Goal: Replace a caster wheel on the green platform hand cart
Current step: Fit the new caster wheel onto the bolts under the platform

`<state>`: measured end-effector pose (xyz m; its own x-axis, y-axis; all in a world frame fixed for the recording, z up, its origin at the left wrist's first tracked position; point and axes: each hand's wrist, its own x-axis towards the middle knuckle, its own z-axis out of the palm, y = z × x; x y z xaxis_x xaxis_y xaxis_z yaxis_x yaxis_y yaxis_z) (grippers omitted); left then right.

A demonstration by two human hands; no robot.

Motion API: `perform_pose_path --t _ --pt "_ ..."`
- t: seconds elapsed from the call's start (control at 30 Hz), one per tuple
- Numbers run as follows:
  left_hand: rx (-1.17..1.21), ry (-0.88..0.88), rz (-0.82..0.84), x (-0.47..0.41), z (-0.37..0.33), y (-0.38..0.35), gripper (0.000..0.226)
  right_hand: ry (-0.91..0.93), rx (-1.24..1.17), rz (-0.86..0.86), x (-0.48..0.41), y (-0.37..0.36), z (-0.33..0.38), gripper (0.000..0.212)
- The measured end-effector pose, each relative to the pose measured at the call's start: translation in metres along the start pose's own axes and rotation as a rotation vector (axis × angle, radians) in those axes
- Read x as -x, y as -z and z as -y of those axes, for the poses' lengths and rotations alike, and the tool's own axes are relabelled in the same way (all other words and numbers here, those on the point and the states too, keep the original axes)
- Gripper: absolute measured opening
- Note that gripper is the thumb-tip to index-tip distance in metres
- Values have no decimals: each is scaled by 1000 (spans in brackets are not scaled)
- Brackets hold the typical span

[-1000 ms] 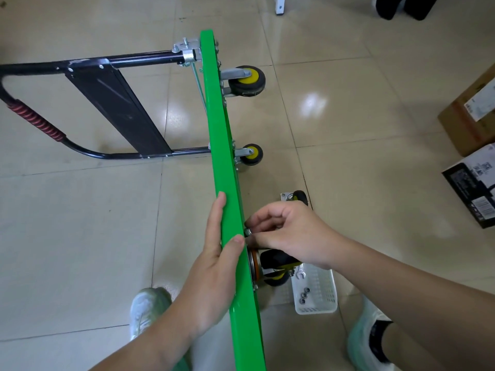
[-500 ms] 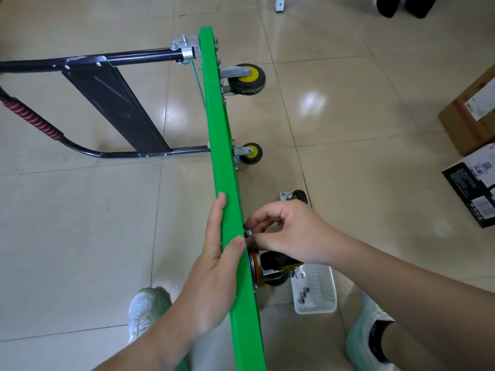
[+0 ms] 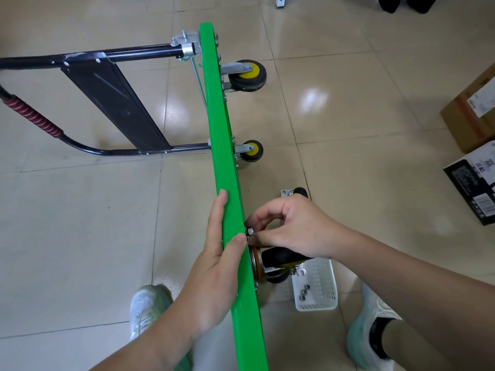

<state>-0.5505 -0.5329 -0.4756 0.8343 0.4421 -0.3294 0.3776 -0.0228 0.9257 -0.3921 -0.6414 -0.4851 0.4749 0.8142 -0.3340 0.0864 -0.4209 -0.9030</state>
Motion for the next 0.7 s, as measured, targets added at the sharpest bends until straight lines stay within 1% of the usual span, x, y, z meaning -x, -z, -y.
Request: perform_pose_path --t 0.2,0.3,0.37,0.53,0.7 --pt "19 5 7 0 3 1 64 -63 -75 22 -2 -2 -2 22" --pt "16 -3 6 -1 3 1 66 -69 -73 38 -4 -2 -3 18" --pt "19 -8 7 -1 4 2 66 -50 -40 51 -3 -3 -4 15" --pt "8 -8 4 1 4 2 63 23 174 40 1 -3 -5 21" --pt "-51 3 15 1 4 1 68 90 166 -18 3 -6 -7 11"
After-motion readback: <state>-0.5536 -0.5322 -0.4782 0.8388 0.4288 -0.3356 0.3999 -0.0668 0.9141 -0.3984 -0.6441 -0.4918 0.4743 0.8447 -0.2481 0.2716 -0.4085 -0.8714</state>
